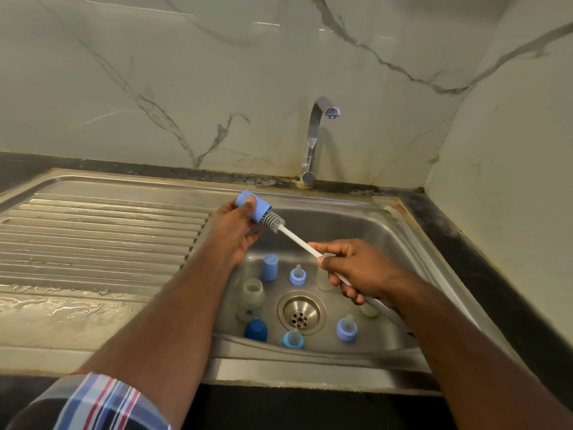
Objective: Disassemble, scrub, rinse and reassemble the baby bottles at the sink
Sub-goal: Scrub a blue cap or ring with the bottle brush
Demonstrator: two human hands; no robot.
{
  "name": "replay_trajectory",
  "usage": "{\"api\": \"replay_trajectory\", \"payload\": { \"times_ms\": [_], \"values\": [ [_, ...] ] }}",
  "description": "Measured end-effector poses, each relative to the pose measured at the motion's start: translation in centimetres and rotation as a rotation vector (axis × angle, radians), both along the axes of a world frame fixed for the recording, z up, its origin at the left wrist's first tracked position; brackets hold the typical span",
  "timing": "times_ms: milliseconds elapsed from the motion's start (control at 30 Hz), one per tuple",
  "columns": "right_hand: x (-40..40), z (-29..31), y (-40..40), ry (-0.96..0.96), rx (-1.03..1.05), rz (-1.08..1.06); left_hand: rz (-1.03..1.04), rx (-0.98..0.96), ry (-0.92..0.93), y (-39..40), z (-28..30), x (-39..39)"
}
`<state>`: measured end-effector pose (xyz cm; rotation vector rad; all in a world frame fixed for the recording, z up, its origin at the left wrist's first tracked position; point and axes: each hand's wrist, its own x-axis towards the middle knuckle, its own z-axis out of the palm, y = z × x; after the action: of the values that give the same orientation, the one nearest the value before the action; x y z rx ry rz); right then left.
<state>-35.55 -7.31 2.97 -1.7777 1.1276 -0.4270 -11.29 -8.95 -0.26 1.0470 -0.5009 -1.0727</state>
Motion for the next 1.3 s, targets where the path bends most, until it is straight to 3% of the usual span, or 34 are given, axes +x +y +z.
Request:
{"api": "replay_trajectory", "payload": {
  "times_ms": [200,500,667,900,1033,1300],
  "values": [
    [-0.8,-1.0,-1.4,0.034,-0.042,-0.078,0.171,0.074,-0.049,1.4,1.5,-1.1],
    [-0.9,-2.0,-2.3,0.118,-0.349,-0.259,-0.018,0.196,-0.338,3.9,0.1,-5.2],
    [-1.4,-0.2,-1.9,0.069,-0.379,-0.266,-0.038,0.217,-0.44,4.9,0.1,-7.3],
    [-9.1,1.7,-0.3,0.392,-0.592,-0.41,-0.21,0.182,-0.531,6.1,-0.2,-11.1],
    [-14.4,0.5,0.8,0.623,-0.589,-0.535,-0.29,0.147,-0.553,5.9,-0.2,-13.4],
    [-19.5,-1.7,1.1,0.772,-0.546,-0.665,-0.373,0.116,-0.575,5.7,-0.4,-15.7]
  ]
}}
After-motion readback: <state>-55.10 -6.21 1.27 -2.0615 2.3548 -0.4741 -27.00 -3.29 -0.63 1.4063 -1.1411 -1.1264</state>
